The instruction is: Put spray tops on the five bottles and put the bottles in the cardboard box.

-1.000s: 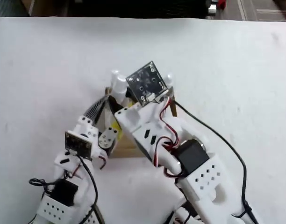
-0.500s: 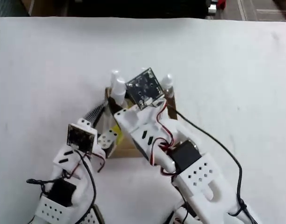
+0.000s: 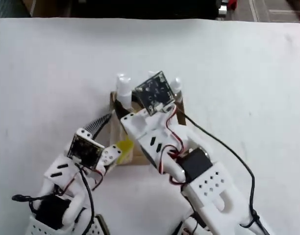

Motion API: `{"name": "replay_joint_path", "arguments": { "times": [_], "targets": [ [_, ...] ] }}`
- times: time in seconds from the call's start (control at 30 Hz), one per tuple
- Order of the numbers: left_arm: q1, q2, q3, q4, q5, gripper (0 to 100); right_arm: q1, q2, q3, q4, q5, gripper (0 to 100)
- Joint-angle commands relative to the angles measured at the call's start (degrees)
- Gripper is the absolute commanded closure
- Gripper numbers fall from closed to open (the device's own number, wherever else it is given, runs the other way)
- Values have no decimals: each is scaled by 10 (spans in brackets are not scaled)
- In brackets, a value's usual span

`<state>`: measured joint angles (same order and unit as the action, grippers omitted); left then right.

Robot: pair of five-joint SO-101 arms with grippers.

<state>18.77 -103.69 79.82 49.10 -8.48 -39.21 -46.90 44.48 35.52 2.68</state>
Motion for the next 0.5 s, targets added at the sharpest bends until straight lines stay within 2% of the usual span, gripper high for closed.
{"name": "replay_joint_path", "arguments": {
  "times": [0.0, 0.17, 0.37, 0.47],
  "targets": [
    [19, -3, -40, 3, -13, 736, 2, -8, -4, -10, -2, 981],
    [19, -3, -45, 23, -16, 736, 3, -8, -11, -15, 37, 981],
    [17, -3, -41, 25, -46, 736, 4, -7, -12, -14, 41, 981],
    [15, -3, -48, 40, -47, 736, 29, -5, -12, -17, 41, 981]
  ]
}}
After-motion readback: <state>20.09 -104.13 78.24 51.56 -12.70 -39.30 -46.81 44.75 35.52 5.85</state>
